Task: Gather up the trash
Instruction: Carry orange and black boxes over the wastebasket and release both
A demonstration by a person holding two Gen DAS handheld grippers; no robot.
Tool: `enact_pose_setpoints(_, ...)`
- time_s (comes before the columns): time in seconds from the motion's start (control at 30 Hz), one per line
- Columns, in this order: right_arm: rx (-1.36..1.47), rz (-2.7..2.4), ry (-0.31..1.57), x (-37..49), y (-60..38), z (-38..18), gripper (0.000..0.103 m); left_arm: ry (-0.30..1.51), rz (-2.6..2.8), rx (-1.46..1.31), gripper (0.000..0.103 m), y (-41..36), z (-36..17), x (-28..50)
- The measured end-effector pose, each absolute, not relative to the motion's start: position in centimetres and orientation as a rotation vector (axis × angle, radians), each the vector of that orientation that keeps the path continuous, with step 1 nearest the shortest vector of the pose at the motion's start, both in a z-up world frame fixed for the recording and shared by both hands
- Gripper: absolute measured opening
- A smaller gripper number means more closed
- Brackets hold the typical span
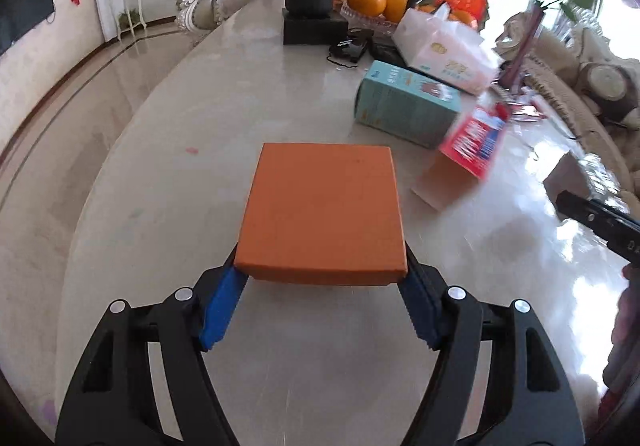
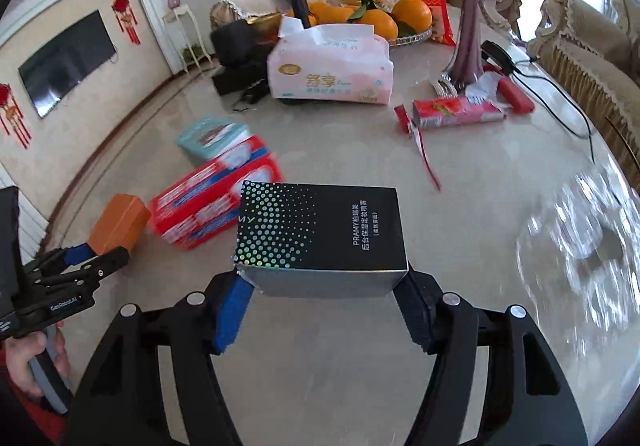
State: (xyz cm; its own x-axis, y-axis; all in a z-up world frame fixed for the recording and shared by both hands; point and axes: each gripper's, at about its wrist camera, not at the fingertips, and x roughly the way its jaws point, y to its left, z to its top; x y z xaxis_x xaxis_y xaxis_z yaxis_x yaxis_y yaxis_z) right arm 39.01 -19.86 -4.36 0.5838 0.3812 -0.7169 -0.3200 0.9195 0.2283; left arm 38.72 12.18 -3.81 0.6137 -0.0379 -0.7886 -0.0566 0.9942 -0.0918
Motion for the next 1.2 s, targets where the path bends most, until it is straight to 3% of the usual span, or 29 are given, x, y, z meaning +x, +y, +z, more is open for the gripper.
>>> enact_pose_setpoints(0.4,0.029,0.626,0.738,18.4,-21.1,-2.0,0.063,0.810,-0.178,-0.133,0.070,10.2,-1.2,14.8)
enact_pose_setpoints(0.6,-0.029,0.679,0.763,8.7,-21.7,-3.2,0.063,0.887,-0.260,-0.059,0.070,6.9,-3.0,5.6)
enact_pose_setpoints(0.9,-0.073,0.569,1.244,6.4,-21.2,-18.8,0.063,1.278,-0.361,0.020,0.070,2.0,-16.0,3.3)
enact_pose_setpoints(1.03,-0.089,0.537,1.356,6.7,-20.9,-22.3,0.063,1.407,-0.396,0.085,0.070,0.0,-20.4,3.6)
enact_pose_setpoints(1.2,-0.126,0.529,1.376,6.7,-19.9,-23.1,0.063,1.415,-0.414,0.154,0.070,-1.2,-21.0,3.4)
